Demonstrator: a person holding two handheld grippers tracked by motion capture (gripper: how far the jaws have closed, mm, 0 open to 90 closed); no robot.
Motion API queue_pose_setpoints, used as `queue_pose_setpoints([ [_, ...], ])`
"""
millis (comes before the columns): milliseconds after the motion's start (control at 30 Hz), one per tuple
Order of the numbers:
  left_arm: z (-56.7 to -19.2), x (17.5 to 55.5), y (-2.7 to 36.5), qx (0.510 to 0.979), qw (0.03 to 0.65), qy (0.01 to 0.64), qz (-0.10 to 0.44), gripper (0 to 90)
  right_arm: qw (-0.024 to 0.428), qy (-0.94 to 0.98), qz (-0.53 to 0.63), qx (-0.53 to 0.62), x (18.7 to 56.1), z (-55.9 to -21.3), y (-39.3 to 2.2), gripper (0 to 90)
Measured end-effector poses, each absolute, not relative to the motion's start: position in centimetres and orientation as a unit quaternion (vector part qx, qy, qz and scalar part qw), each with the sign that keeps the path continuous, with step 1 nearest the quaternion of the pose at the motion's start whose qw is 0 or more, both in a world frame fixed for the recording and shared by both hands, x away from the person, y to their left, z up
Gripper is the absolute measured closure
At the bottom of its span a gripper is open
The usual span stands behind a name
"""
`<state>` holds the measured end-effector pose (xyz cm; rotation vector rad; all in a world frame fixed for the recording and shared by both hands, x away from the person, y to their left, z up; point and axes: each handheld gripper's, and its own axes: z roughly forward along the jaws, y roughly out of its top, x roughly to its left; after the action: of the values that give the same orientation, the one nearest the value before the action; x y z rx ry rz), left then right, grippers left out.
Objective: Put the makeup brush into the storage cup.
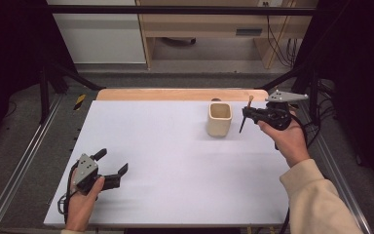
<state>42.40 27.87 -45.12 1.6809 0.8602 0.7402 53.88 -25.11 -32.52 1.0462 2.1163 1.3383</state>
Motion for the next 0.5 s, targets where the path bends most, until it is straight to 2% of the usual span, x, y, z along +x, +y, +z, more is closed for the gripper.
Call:
queue_pose_setpoints([
  [500,-45.2,42.5,27.8,0.706,0.528,0.358,0.308,4.9,0.232,0.762,0.478,0.369,55.3,-30.8,-23.8,82.9],
])
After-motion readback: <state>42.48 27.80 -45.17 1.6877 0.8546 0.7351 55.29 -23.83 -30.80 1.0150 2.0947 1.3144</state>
